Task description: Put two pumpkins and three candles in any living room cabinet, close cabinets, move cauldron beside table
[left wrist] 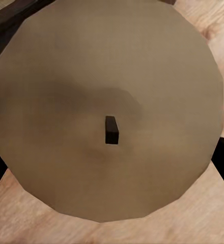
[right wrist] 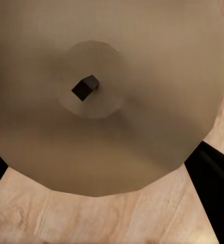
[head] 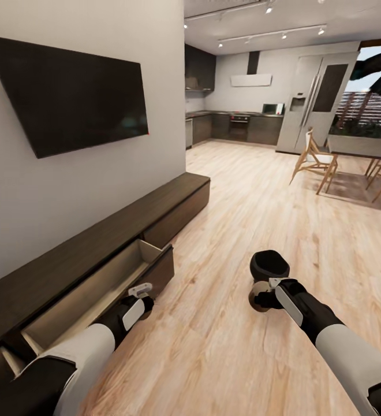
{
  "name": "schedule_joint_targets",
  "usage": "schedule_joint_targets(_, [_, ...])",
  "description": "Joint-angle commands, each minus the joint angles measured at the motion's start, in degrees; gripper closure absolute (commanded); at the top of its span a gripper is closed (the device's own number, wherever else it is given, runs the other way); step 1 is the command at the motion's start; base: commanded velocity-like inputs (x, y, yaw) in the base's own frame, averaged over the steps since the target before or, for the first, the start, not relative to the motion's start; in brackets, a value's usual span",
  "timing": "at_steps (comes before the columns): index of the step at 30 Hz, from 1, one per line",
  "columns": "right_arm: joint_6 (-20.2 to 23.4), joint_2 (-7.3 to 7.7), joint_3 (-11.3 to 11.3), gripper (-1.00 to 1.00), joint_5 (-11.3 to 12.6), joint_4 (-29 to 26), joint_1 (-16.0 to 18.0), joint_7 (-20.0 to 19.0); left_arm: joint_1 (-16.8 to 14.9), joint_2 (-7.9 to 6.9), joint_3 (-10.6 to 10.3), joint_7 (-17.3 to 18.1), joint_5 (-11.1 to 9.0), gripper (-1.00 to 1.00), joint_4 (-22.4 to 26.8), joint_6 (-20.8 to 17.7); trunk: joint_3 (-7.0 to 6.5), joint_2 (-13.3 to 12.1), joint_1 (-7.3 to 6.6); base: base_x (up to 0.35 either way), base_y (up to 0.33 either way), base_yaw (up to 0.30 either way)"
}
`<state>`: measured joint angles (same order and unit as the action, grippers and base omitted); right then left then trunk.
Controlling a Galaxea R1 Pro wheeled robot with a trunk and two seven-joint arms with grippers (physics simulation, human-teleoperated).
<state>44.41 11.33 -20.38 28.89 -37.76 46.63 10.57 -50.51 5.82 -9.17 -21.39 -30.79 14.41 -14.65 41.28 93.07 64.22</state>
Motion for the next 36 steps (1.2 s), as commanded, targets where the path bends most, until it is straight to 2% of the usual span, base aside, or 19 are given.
schedule_joint_targets(1, [0.2,0.09,-0.4,1.0,0.6,-0.1,0.0,0.5,0.0,-0.02,-0.5,-0.4,-0.3,1.0,0.1,-0.2,-0.01,0.0,0.0,0.0,0.0,0.217])
schedule_joint_targets(10, [0.2,0.09,-0.4,1.0,0.5,-0.1,0.0,0.5,0.0,-0.02,-0.5,-0.2,-0.3,1.0,-1.1,0.0,-0.58,0.0,0.0,0.0,0.0,0.218])
schedule_joint_targets(15, [0.0,0.09,-4.2,1.0,0.5,-0.1,0.0,0.5,0.0,-0.02,-0.5,-0.2,-0.3,1.0,-1.2,0.1,-0.88,0.0,0.0,0.0,0.0,0.224])
schedule_joint_targets(18, [-1.0,0.09,-5.6,1.0,0.5,-0.1,0.0,0.5,0.0,-0.02,-0.5,-0.2,-0.3,1.0,-1.2,0.1,-1.06,0.0,0.0,0.0,-0.002,0.225])
schedule_joint_targets(29, [-1.8,0.09,-6.1,1.0,0.6,-0.1,0.0,0.5,0.0,-0.02,-0.4,-0.2,-0.3,1.0,-1.3,0.1,-1.73,0.0,0.0,0.0,-0.18,0.226])
schedule_joint_targets(36, [-1.8,0.09,-6.2,1.0,0.6,0.0,0.0,0.5,0.0,-0.02,-0.4,-0.2,-0.3,1.0,-1.2,0.1,-2.18,0.0,0.0,0.0,-0.031,0.226])
